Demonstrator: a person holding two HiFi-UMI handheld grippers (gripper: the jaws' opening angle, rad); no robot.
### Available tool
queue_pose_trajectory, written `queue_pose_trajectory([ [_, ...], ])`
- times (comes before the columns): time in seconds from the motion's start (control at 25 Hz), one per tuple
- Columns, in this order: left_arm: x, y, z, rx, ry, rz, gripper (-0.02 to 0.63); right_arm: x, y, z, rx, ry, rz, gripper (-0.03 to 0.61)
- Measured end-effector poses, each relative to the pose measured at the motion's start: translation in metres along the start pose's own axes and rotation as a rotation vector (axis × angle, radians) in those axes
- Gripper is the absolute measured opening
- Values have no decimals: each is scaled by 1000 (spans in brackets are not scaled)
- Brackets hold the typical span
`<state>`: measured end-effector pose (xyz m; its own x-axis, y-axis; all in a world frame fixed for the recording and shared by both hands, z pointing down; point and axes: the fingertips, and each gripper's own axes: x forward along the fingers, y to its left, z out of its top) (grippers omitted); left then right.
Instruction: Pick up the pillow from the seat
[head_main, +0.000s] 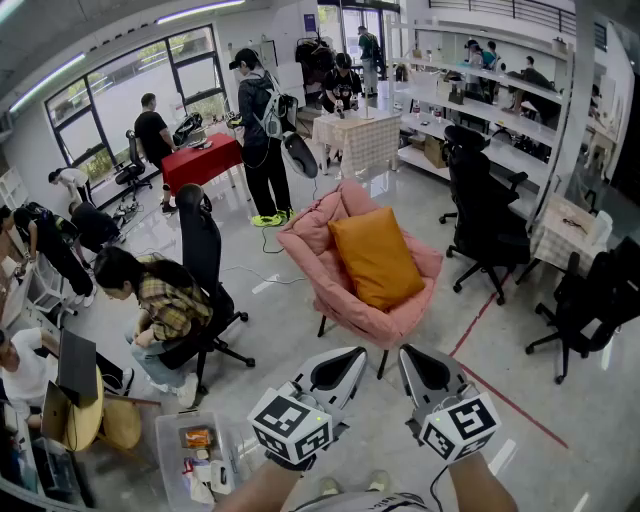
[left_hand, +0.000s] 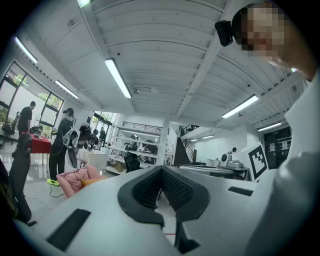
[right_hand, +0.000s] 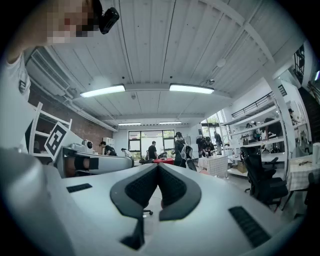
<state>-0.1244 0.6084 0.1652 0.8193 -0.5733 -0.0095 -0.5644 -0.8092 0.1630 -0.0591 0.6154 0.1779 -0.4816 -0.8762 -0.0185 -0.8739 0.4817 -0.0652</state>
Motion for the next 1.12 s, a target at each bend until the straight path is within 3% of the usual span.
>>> queue_pose_trajectory([
  [0.36,12,-12,-8,-4,-4,10,9,-11,-10,-1,-26,-5,17,15],
  [0.6,22,-17,-7,-18,-24,16,9,-18,-24,3,16,-33,60,15],
  [1.12,52,-8,-10,-31,-24,81,9,-38,-83,12,103,-94,-12,15],
])
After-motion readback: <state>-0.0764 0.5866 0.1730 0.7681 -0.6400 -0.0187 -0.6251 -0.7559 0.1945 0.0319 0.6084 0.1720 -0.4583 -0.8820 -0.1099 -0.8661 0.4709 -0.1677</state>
